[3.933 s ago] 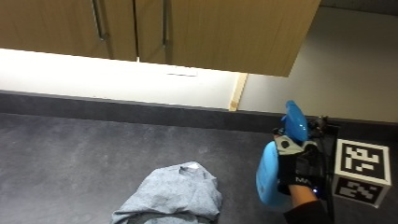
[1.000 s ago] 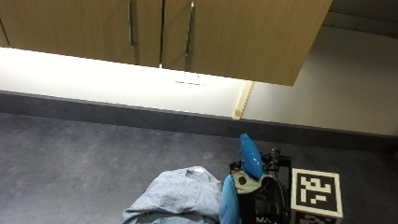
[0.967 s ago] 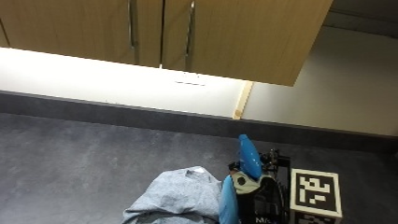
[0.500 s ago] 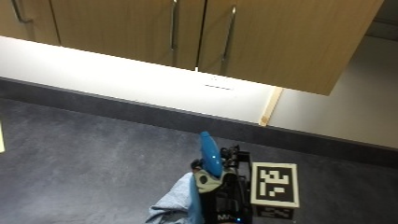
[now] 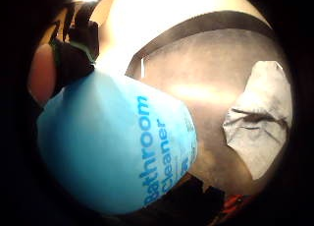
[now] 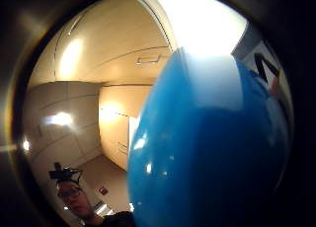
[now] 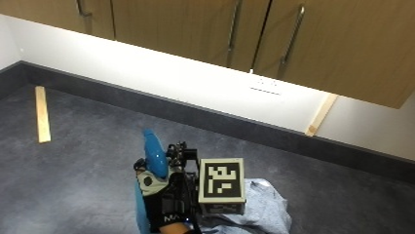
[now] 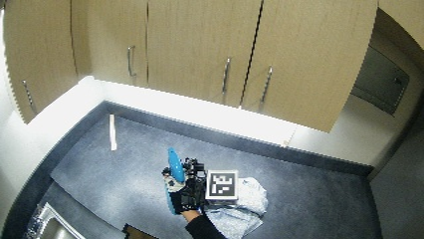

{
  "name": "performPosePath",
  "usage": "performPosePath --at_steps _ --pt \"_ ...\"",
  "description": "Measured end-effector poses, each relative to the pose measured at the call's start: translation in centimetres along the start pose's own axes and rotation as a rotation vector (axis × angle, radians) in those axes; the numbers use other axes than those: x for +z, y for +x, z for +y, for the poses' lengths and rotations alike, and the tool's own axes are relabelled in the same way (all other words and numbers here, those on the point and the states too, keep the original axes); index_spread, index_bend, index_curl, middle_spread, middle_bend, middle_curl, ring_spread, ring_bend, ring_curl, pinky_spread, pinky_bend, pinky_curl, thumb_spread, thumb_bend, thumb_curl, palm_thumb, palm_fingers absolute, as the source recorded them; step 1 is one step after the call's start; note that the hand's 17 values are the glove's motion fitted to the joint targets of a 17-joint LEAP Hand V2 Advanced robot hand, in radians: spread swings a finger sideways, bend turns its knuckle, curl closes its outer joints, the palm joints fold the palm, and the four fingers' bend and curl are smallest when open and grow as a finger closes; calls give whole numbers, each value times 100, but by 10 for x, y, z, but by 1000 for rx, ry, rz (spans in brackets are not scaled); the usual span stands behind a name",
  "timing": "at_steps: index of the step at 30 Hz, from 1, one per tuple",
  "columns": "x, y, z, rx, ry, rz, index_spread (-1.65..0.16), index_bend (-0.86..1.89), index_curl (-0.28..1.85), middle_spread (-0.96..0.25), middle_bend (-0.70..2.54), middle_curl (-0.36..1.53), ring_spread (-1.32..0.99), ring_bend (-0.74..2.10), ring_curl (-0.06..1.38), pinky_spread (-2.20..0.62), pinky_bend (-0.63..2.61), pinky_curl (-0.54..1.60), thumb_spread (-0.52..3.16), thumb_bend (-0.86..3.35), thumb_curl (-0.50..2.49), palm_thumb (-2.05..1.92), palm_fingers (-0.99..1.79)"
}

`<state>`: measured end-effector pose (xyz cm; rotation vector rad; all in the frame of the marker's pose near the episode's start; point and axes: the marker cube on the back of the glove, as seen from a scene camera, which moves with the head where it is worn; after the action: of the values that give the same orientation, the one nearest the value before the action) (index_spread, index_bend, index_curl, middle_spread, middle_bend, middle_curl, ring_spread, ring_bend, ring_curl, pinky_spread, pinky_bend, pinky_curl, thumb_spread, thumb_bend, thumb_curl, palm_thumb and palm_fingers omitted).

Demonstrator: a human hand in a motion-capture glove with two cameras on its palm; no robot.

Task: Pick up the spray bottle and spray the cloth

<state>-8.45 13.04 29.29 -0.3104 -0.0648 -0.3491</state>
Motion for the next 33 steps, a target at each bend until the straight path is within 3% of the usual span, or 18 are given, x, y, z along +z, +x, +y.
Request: performPosePath --at_steps 13,33 --pt "8 77 20 35 -11 85 -15 29 61 -5 22 56 -8 19 48 8 17 38 51 -2 74 120 110" --pt "15 91 21 82 -44 48 -15 29 62 -4 23 56 -9 19 49 8 14 32 58 -1 75 123 106"
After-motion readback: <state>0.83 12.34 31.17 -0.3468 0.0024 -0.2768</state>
